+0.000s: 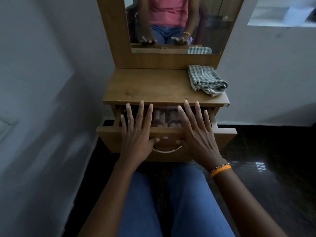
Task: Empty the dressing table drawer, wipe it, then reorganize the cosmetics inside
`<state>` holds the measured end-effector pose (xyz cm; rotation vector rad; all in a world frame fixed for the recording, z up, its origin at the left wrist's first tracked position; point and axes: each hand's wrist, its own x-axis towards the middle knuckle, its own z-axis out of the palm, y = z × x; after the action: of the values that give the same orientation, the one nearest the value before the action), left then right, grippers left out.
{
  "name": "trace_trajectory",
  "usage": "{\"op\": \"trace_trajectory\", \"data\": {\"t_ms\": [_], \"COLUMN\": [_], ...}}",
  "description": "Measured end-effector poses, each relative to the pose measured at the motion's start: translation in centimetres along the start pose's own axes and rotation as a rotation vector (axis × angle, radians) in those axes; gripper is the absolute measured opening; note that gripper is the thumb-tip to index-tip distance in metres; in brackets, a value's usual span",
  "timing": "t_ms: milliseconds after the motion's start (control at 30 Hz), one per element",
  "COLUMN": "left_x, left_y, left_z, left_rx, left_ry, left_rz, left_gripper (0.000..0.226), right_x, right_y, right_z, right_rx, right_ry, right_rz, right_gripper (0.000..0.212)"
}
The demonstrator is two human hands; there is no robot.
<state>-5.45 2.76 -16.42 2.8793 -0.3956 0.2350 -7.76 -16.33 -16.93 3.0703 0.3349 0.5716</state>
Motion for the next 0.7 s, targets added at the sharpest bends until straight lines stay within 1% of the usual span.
{"op": "trace_trajectory", "data": {"t_ms": [133, 200, 233, 300, 400, 467, 500, 567, 600, 633, 700], "left_x": [3.6, 5.2, 5.8, 6.5, 7.4, 7.9, 7.9, 7.7, 7.6, 7.5, 6.7], "left_y": [-0.8, -1.1, -1.1, -0.8, -0.5, -0.4, -0.4, -0.2, -0.2, -0.2, -0.1], "left_z": [1.0, 1.7, 2.2, 3.3, 5.2, 5.7, 5.6, 5.3, 4.8, 4.3, 2.4], "left_rx": [0.078, 0.09, 0.084, 0.073, 0.08, 0.102, 0.117, 0.148, 0.147, 0.133, 0.036], "left_ry": [0.038, 0.078, 0.12, 0.247, 0.453, 0.52, 0.526, 0.508, 0.474, 0.416, 0.259], "left_rz": [0.044, 0.063, 0.067, 0.048, -0.021, -0.049, -0.053, -0.038, -0.038, -0.045, -0.071], "left_gripper": [0.112, 0.11, 0.106, 0.094, 0.077, 0.07, 0.067, 0.056, 0.053, 0.054, 0.059], "right_x": [3.2, 4.3, 4.6, 5.1, 6.1, 6.7, 6.8, 6.9, 6.9, 6.9, 7.0], "right_y": [0.9, 1.2, 1.2, 1.2, 0.9, 0.6, 0.5, 0.4, 0.4, 0.3, 0.3], "right_z": [1.8, 3.0, 3.6, 5.0, 6.9, 7.4, 7.2, 6.7, 6.0, 5.2, 2.5], "right_rx": [-0.099, -0.108, -0.09, -0.057, -0.052, -0.046, -0.041, -0.033, -0.017, 0.023, 0.134], "right_ry": [0.023, 0.048, 0.072, 0.177, 0.372, 0.484, 0.503, 0.491, 0.447, 0.376, 0.18], "right_rz": [0.036, 0.057, 0.069, 0.093, 0.154, 0.179, 0.184, 0.175, 0.185, 0.184, 0.175], "right_gripper": [0.118, 0.111, 0.105, 0.088, 0.062, 0.05, 0.045, 0.038, 0.037, 0.037, 0.04]}}
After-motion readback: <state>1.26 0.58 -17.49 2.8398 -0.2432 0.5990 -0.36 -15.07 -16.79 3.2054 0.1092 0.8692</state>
